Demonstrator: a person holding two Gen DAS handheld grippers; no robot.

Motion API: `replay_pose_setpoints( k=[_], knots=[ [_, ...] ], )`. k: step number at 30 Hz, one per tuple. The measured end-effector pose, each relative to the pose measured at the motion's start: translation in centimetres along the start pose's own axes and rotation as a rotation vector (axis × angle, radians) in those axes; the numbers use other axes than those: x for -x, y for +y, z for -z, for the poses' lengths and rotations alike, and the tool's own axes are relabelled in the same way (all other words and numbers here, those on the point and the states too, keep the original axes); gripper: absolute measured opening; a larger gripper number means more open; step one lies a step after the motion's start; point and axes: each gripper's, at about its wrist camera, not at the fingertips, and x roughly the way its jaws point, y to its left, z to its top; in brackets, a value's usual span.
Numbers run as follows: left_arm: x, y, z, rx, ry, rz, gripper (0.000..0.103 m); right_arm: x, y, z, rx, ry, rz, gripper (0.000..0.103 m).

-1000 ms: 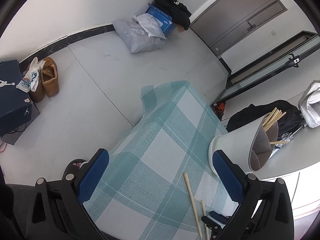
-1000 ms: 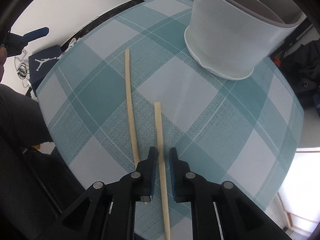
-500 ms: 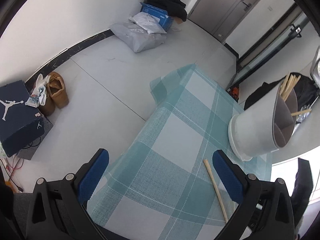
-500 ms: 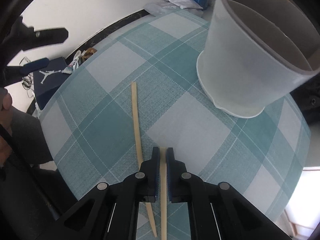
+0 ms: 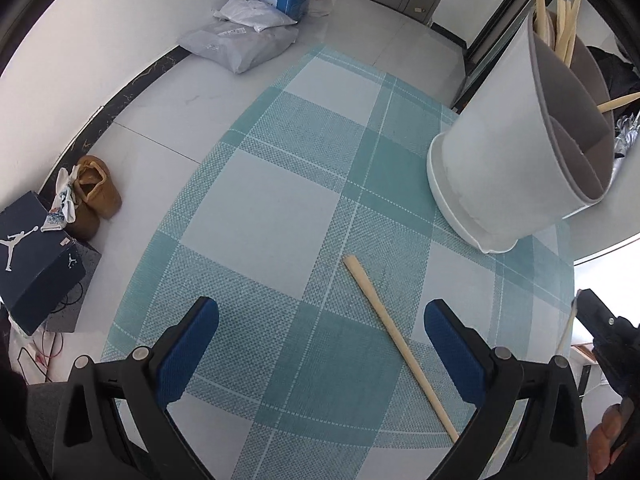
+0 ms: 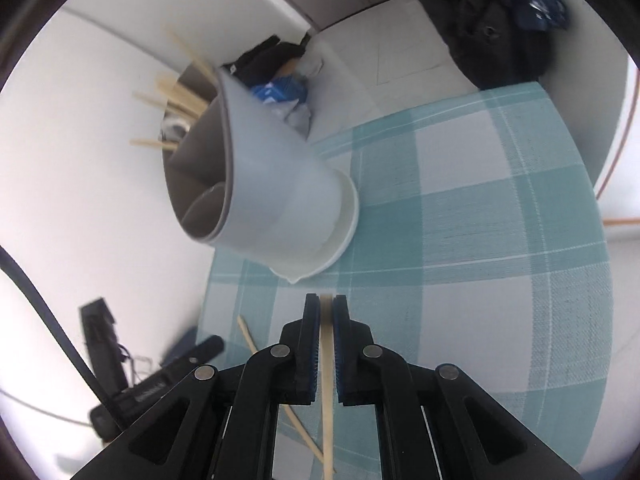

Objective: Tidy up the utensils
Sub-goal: 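Lift the chopstick with the right gripper while the left gripper grasps the last chopstick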

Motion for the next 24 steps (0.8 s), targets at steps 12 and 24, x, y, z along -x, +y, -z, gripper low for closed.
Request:
replay_pose_setpoints(
  k=[12,24],
  knots=[
    [-1.5,-3.3,-0.3,-0.089,0.007,-0.212,0.064,4.8,-1.2,-1.4,0.032,-0.055,-0.083,0.005],
    [-2.2,-5.6,-0.9,-0.063,-0.002,-0.148,0.003,6.6,-0.9,-2.1,0.068,-0.110,-0.088,0.006]
  ],
)
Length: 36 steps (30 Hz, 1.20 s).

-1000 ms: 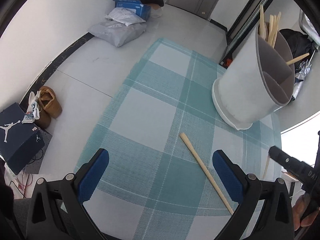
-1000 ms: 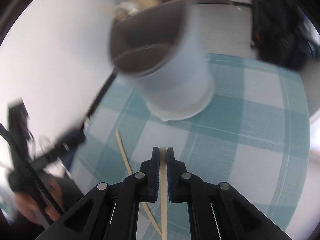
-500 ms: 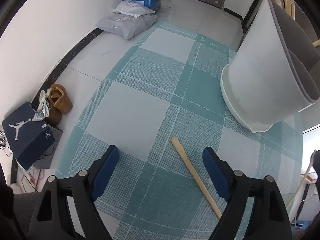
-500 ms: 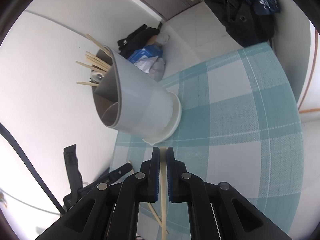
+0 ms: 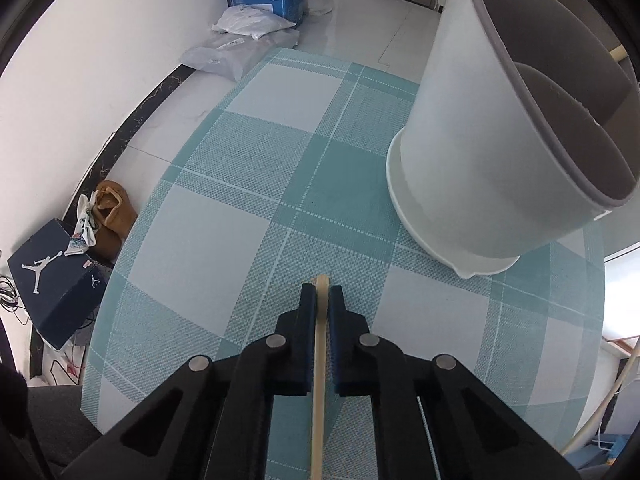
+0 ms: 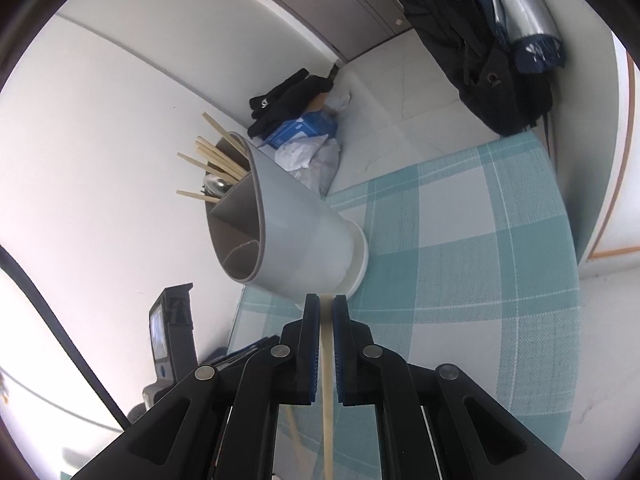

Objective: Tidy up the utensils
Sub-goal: 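Lift the chopstick with the right gripper while the left gripper grasps the last chopstick, then raise both held chopsticks up over the white caddy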

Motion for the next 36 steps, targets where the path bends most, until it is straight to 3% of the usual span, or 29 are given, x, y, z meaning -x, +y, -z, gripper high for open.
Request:
replay_pose_setpoints(
  k=[5,8,15,17,21,26,29,36],
  knots=[
    [1.0,0.3,-0.3,0.070,-0.032,0.080,0.003,0.7,1.3,0.2,0.073,-0.041,0.040,0.006],
    [4.0,0.7,0.0,0.097,-0.161,0.192,0.003,1.0,2.5,0.6,0.125,-0.066,0.061,0.006],
    [12.2,1.1,2.0,0.057,-0.457,0.300,0.003,2.1,6.4,2.7,0.276,-0.153,0.106,0.005],
    [14.2,1.7,2.6,0.064,-0.516,0.368,0.003,2.3,7.4,3.1,0.314,-0.185,0.105,0.005],
    [17.2,2.5,2.9,0.071,-0.605,0.409,0.003,2.4,9.3,3.6,0.373,-0.234,0.138,0.005],
    [19.8,4.1,2.3,0.098,-0.670,0.444,0.002,2.7,10.0,4.4,0.341,-0.245,0.170,0.005],
    [20.9,4.2,2.0,0.061,-0.685,0.445,0.003,3.3,10.4,4.6,0.319,-0.255,0.173,0.005],
    [22.9,4.7,0.9,0.058,-0.733,0.466,0.003,6.3,13.4,4.2,0.355,-0.349,0.161,0.005]
  ],
)
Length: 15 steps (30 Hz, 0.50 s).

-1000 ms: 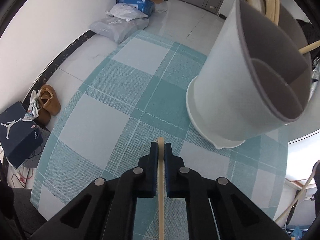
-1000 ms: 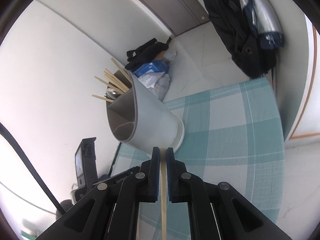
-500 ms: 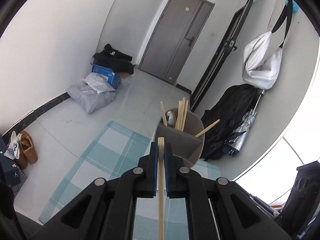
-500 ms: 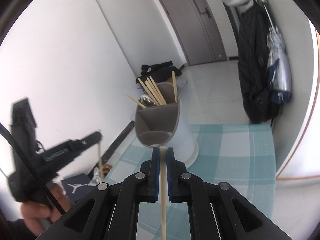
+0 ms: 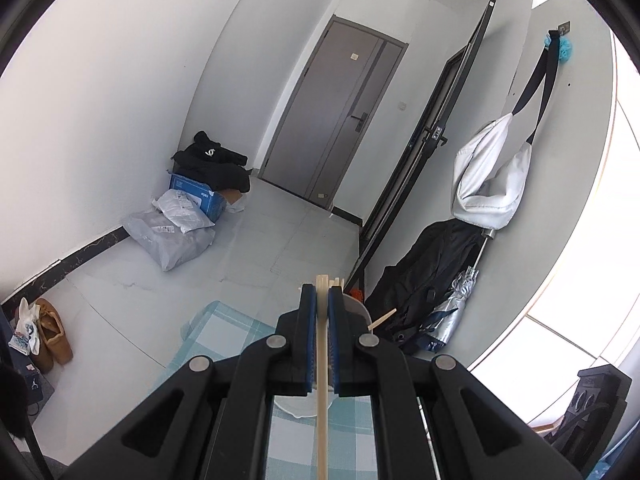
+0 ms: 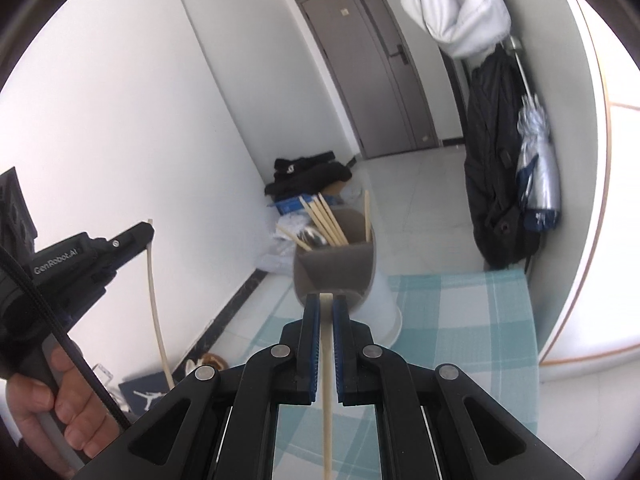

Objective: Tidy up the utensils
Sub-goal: 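Raise both held chopsticks up over the white caddy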

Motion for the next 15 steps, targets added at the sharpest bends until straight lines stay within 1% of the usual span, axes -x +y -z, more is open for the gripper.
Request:
replay_pose_setpoints(
  k=[3,5,11,15],
  knots=[
    [-0.1,-0.2,-1.1,0.004,-0.018,0.032,0.003,0.7,1.0,-1.6,0.014,-0.031,-0.006,0.005],
    [0.0,-0.3,-1.7,0.006,-0.046,0.042,0.003,1.1,1.8,-2.7,0.031,-0.053,-0.009,0.005],
    [-0.1,-0.8,-3.9,0.004,-0.129,0.050,0.003,1.3,3.2,-6.6,0.067,-0.095,-0.018,0.005],
    [-0.9,-1.2,-5.3,0.000,-0.170,0.051,0.003,1.3,3.5,-9.3,0.085,-0.137,-0.015,0.005]
  ],
)
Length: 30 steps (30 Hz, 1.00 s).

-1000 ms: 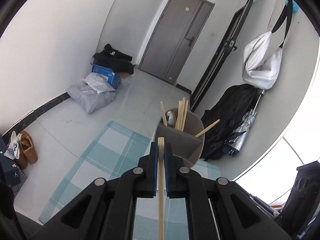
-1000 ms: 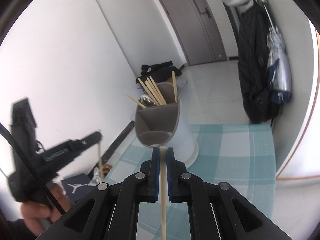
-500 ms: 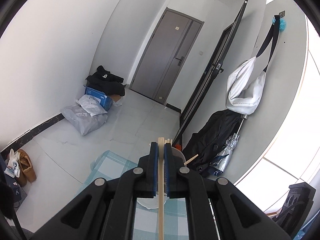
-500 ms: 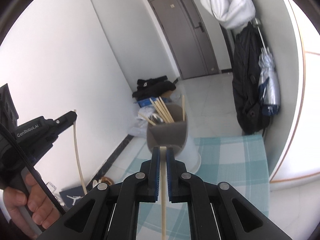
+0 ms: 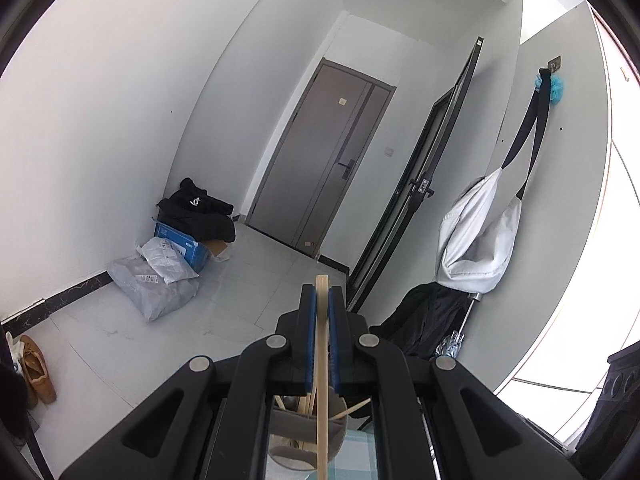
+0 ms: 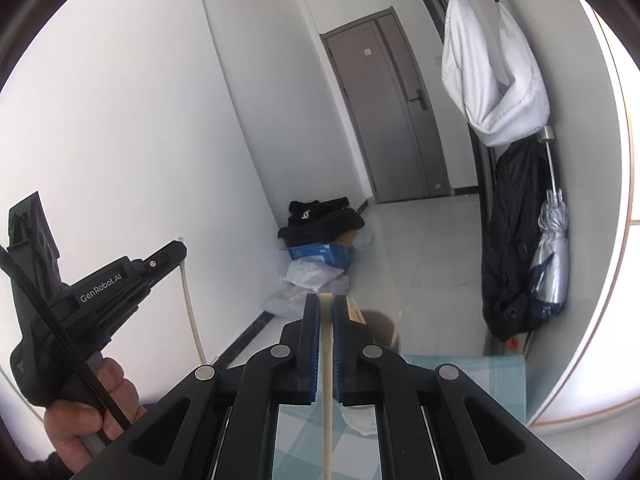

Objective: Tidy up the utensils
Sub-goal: 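Raise both held chopsticks up over the white caddy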

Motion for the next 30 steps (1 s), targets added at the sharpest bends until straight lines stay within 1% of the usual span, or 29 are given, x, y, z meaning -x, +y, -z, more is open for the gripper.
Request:
replay_pose_setpoints(
  k=[1,3,6,11,14,18,23,26,28,30],
  knots=[
    [-0.4,-0.1,-0.2,-0.004,-0.002,0.005,0.003,-0.1,0.0,-0.7,0.008,-0.012,0.000,0.005],
    [-1.5,-0.4,-0.7,-0.022,-0.012,-0.014,0.003,-0.5,0.0,-1.9,0.021,-0.033,0.004,0.005],
    [-3.1,-0.5,-1.2,-0.029,-0.027,-0.023,0.003,-1.4,-0.1,-3.7,0.032,-0.051,0.004,0.005],
    [-6.1,0.1,-1.5,-0.002,-0.044,-0.015,0.003,-3.8,-1.5,-6.0,0.030,-0.060,0.030,0.005],
    [-8.0,0.8,-1.0,0.007,-0.045,-0.034,0.003,-5.5,-2.9,-6.7,0.019,-0.079,0.044,0.006],
    [-10.4,1.6,0.0,0.018,-0.037,-0.057,0.003,-8.1,-4.5,-6.7,-0.008,-0.089,0.050,0.006],
    [-13.2,1.9,0.8,0.024,-0.003,-0.053,0.003,-10.6,-5.7,-6.7,-0.030,-0.109,0.052,0.006],
    [-14.2,1.7,1.3,0.015,-0.006,-0.055,0.003,-12.2,-6.4,-6.5,-0.034,-0.111,0.068,0.006],
    [-14.6,1.7,1.8,0.010,-0.027,-0.074,0.003,-13.3,-6.9,-6.4,-0.048,-0.097,0.065,0.006],
    [-14.9,1.4,2.3,0.002,-0.032,-0.069,0.003,-14.3,-7.5,-6.2,-0.063,-0.079,0.066,0.006]
  ],
)
